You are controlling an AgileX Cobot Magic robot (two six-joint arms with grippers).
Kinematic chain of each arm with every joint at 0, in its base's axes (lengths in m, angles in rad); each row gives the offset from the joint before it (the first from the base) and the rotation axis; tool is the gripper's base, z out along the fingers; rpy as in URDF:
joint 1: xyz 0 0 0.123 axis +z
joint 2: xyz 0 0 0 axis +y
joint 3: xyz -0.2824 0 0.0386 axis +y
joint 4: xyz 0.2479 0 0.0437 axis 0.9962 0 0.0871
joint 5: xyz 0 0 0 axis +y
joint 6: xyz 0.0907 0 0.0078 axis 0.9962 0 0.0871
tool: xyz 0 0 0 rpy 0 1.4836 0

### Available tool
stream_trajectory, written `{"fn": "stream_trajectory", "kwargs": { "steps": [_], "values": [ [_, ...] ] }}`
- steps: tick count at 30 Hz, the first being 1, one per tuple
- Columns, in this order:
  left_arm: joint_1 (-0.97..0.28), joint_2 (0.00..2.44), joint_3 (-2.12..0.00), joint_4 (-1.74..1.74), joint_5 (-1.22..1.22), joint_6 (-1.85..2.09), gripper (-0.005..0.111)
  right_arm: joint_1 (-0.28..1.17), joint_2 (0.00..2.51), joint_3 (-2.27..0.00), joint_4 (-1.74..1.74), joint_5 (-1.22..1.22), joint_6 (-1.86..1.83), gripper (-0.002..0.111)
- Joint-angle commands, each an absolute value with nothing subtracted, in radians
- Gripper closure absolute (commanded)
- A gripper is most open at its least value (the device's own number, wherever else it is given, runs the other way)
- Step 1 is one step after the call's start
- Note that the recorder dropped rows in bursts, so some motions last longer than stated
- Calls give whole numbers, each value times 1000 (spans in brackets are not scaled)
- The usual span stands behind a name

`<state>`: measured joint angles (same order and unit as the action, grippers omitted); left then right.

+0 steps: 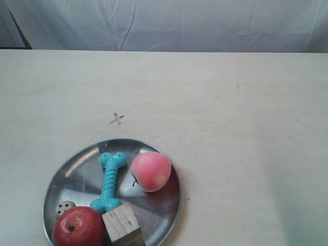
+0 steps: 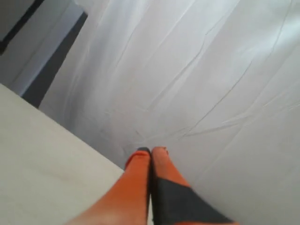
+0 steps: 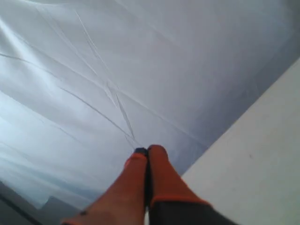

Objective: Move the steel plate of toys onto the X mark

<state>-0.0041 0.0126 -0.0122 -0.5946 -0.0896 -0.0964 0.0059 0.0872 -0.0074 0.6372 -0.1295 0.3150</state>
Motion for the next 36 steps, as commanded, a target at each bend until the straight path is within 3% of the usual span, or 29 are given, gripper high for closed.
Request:
{"fn": "stream_trajectory", "kwargs": {
  "steps": [1,9,13,24,27,32,36],
  "values": [
    [-3,121,-106,-679,18,-96,107,0,176,-104,631,30,325,109],
    [-3,602,-503,-427,462,31,107,1,657,-496,318,491,267,109],
    [-3,894,-708,-388,746,144,107,1,918,-691,369,660,49,109],
    [-3,1466,-828,-331,799,167,105,1,1352,-771,784,788,-439,109],
    [-3,1566,-828,-352,813,179,94,2,1432,-771,873,832,-517,109],
    [-3,1654,-828,-424,813,245,65,80,1525,-771,895,845,-541,109],
    [-3,1686,-828,-431,813,250,50,166,1586,-771,901,834,-567,93]
  ]
}}
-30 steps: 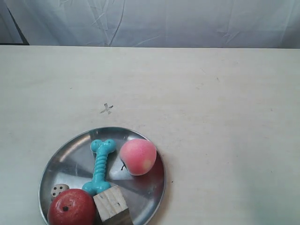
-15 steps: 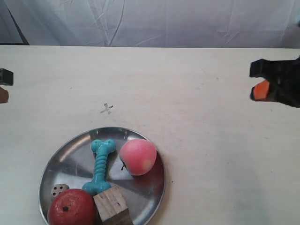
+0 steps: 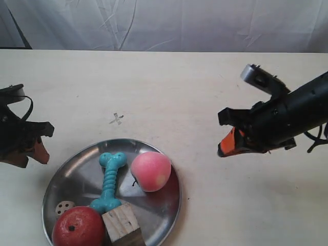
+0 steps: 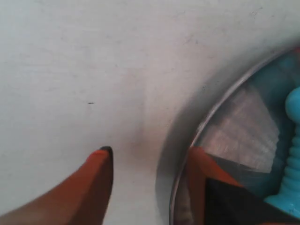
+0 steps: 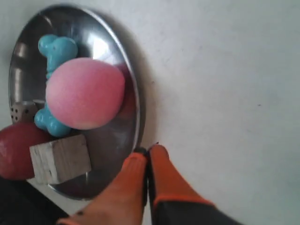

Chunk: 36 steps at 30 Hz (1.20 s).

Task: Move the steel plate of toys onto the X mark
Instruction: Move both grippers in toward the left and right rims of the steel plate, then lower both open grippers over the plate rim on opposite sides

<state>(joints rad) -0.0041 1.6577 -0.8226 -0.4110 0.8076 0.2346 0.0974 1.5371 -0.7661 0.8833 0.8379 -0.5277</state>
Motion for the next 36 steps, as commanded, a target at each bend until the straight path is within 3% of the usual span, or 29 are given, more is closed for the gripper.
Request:
{"fn": "stream_trajectory", "kwargs": {
  "steps": [1,4,7,19,36],
  "values": [
    [-3,1687,-828,-429,813,250,49,184,1600,-771,910,831,-579,84],
    [-3,1688,-828,-438,814,266,49,222,1630,-771,929,812,-584,58],
    [-3,1688,-828,-463,830,272,49,254,1644,-771,939,800,-575,48],
    [-3,1688,-828,-497,862,293,49,396,1650,-771,994,727,-477,48],
    [-62,1803,-822,-509,800,298,49,409,1650,-614,1102,621,-441,48]
  ]
}}
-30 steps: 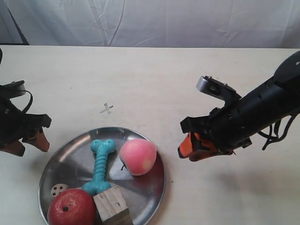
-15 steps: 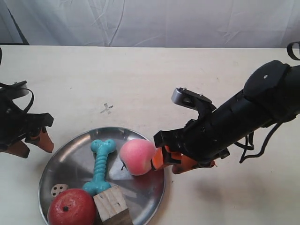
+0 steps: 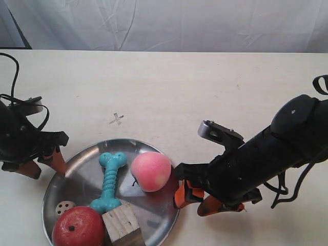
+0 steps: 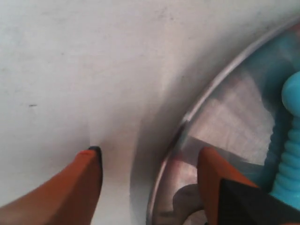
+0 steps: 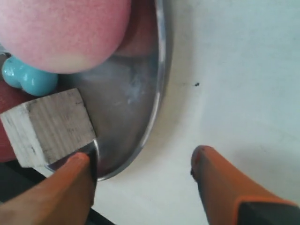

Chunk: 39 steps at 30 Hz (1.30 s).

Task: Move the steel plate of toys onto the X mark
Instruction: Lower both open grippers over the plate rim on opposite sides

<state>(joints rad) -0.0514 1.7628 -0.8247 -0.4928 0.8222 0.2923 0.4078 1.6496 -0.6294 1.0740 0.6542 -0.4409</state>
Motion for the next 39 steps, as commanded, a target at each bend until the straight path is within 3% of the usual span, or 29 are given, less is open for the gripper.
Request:
{"fn": "stream_trajectory", "kwargs": {
  "steps": [1,25,39],
  "values": [
    [-62,1813,-822,-509,800,298,49,409,1650,-614,1102,621,-441,48],
    [-62,1833,-822,-530,805,399,49,409,1652,-614,1139,642,-430,48],
    [-62,1833,-822,-530,805,403,49,409,1778,-614,1228,627,-473,48]
  ]
}}
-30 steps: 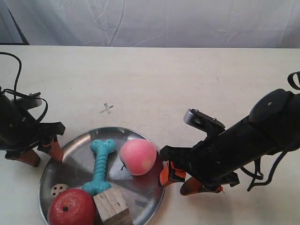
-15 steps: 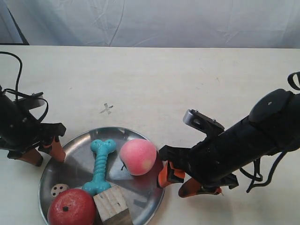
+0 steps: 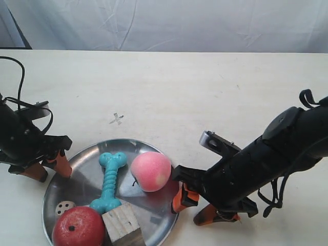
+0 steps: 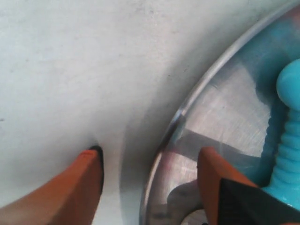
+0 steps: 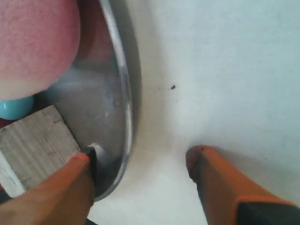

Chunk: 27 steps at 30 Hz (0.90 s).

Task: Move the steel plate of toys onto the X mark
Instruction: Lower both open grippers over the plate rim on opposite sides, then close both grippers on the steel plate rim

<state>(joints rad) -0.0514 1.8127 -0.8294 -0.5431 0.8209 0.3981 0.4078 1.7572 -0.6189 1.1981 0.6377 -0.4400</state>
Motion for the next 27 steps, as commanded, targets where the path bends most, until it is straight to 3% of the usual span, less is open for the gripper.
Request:
{"fn": "stream_trajectory", "kwargs": {
  "steps": [1,19,27],
  "values": [
    [-62,1833,-822,-530,805,403,49,409,1786,-614,1241,627,-479,48],
    [-64,1833,-822,-589,836,455,49,409,1861,-614,1410,644,-621,48],
    [-167,1833,-822,-539,828,455,49,409,1861,-614,1423,644,-635,48]
  ]
}}
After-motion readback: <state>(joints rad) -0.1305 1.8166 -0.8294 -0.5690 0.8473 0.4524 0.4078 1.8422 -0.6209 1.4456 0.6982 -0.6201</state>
